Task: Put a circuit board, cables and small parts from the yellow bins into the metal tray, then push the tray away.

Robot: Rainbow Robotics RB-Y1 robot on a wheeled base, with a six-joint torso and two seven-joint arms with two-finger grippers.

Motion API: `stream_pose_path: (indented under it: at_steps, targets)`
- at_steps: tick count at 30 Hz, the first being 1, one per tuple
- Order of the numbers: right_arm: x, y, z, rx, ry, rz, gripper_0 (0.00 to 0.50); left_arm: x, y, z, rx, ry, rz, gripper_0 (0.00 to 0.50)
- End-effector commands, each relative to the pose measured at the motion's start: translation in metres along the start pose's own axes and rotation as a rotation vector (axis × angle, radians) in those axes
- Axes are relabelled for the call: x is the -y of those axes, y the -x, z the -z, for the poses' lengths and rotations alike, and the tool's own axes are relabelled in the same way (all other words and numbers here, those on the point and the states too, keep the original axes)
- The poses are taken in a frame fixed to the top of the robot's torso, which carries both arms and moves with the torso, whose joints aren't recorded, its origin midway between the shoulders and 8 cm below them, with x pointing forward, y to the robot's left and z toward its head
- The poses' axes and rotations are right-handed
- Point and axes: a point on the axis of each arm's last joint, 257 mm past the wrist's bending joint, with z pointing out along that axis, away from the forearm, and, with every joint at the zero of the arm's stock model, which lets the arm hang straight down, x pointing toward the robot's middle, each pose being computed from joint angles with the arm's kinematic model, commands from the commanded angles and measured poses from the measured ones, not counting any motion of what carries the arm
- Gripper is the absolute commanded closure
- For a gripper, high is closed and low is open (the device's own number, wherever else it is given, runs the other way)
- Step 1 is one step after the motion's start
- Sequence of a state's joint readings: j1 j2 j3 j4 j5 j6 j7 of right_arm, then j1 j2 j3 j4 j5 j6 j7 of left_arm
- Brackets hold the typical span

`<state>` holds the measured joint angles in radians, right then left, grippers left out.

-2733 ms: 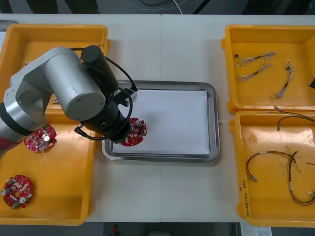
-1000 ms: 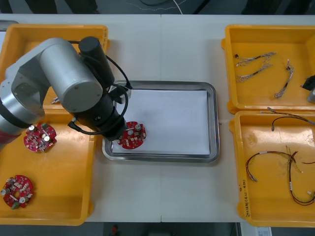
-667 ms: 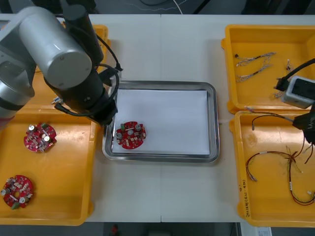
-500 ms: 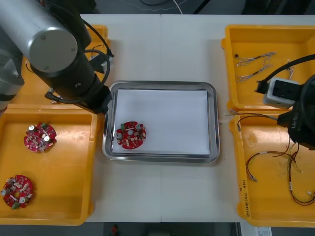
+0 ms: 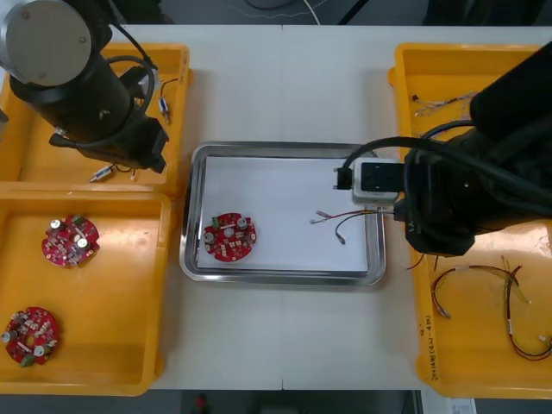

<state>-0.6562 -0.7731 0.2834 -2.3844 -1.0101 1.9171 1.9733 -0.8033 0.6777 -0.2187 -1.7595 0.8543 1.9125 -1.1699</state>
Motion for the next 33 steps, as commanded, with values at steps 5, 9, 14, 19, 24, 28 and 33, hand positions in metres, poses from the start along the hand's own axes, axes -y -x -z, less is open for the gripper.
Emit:
stream_pose_path:
  at_steps: [5, 9, 14, 19, 24, 28, 33]
  targets:
    - [0.004, 0.028, -0.031, -0.044, 0.02, 0.043, 0.5, -0.052, 0.04, 0.027, 0.094, 0.055, 0.155, 0.0]
    - [0.005, 0.036, -0.05, -0.068, 0.021, 0.051, 0.5, -0.071, 0.049, 0.024, 0.113, 0.062, 0.19, 0.0]
    - [0.009, 0.052, -0.068, -0.055, -0.002, 0.061, 0.5, -0.093, 0.063, 0.021, 0.138, 0.062, 0.222, 0.0]
    - [0.012, 0.061, -0.086, -0.039, -0.008, 0.071, 0.5, -0.119, 0.072, 0.014, 0.152, 0.075, 0.211, 0.0]
    - [0.011, 0.063, -0.101, -0.048, -0.031, 0.113, 0.5, -0.137, 0.08, 0.012, 0.171, 0.082, 0.195, 0.0]
    - [0.012, 0.062, -0.118, -0.058, -0.041, 0.129, 0.5, -0.147, 0.089, 0.012, 0.185, 0.08, 0.187, 0.0]
    - [0.021, 0.061, -0.135, -0.056, -0.066, 0.129, 0.5, -0.158, 0.101, 0.011, 0.212, 0.074, 0.179, 0.0]
